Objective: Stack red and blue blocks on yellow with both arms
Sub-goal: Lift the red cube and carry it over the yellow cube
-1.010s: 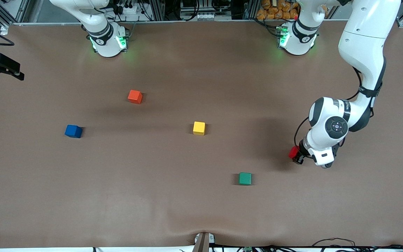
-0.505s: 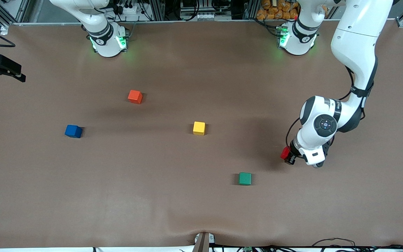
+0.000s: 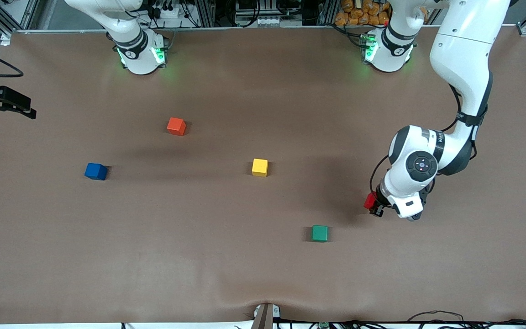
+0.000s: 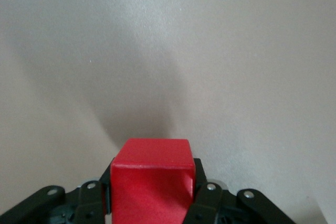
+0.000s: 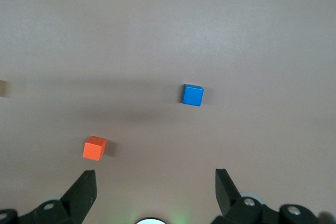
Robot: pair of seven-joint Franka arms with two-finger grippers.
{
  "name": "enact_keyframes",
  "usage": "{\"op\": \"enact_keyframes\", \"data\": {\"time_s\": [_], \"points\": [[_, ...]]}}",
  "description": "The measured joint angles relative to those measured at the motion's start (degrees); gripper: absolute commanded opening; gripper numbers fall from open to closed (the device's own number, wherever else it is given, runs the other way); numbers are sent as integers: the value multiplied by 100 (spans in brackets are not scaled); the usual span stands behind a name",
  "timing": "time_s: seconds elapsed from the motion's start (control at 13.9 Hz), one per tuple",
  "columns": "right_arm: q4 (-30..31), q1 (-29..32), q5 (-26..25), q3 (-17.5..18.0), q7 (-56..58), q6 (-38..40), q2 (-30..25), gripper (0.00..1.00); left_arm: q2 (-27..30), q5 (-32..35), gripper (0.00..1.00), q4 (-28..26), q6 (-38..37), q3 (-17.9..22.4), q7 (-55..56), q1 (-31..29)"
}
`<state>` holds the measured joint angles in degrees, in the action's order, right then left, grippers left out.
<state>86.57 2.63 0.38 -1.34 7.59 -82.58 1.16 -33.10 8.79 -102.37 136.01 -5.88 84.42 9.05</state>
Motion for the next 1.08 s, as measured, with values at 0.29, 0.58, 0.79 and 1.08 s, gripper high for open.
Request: {"op": "enact_keyframes", "data": {"time_s": [0.29, 0.58, 0.79, 1.08], "points": [[-10, 15, -1, 0, 0, 1, 120, 100, 0, 0, 0, 46, -43, 5, 15, 16], [-11, 131, -1, -2, 0, 21, 304, 100, 0, 0, 0, 135, -125, 1, 143, 77], [-12, 264, 7, -3, 1, 21, 454, 100, 0, 0, 0, 361, -446, 1, 225, 127], [-13, 281, 30, 0, 2, 22, 482, 100, -1, -28, 0, 554, -580, -2, 468, 270]]}}
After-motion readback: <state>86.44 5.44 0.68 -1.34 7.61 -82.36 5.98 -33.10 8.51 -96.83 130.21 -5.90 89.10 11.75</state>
